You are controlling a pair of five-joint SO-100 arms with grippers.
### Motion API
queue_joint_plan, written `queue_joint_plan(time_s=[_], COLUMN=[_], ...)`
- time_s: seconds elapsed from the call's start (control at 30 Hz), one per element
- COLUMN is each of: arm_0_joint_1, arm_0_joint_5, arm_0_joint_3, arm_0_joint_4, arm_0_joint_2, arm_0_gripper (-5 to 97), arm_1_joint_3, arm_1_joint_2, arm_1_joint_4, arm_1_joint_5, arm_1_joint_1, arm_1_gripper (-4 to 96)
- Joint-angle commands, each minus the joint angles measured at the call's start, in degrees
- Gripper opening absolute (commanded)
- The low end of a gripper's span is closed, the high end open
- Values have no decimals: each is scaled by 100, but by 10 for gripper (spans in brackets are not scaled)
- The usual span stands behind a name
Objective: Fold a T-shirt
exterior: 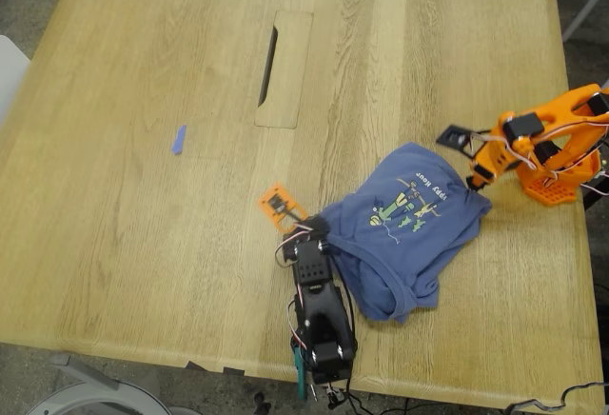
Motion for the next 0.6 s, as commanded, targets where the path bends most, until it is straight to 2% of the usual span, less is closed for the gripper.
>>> queue_joint_plan(time_s=[0.0,0.13,0.2,0.27,0.37,0.5,0.57], arm_0_joint_1=[-554,-1257,-1424,-1600,-2074,-3050,-3604], arm_0_joint_5=[70,149,220,-53,70,193,308], arm_0_joint_3=[-9,308,554,1046,984,1204,1380], arm_0_joint_4=[378,729,1028,1204,1951,1925,1652], arm_0_joint_2=[694,1696,2575,4034,4236,4289,4289], arm_0_gripper=[20,61,204,334,249,105,65], arm_1_joint_3=[-659,-729,-527,-141,527,1415,1819], arm_1_joint_2=[211,571,809,1063,1415,1890,2136], arm_1_joint_4=[369,519,149,-580,-1670,-2839,-3217], arm_1_joint_5=[-132,-554,-800,-1020,-1459,-2101,-2443], arm_1_joint_1=[668,2127,3032,4061,5581,7356,8147], arm_1_gripper=[1,1,1,1,0,0,0])
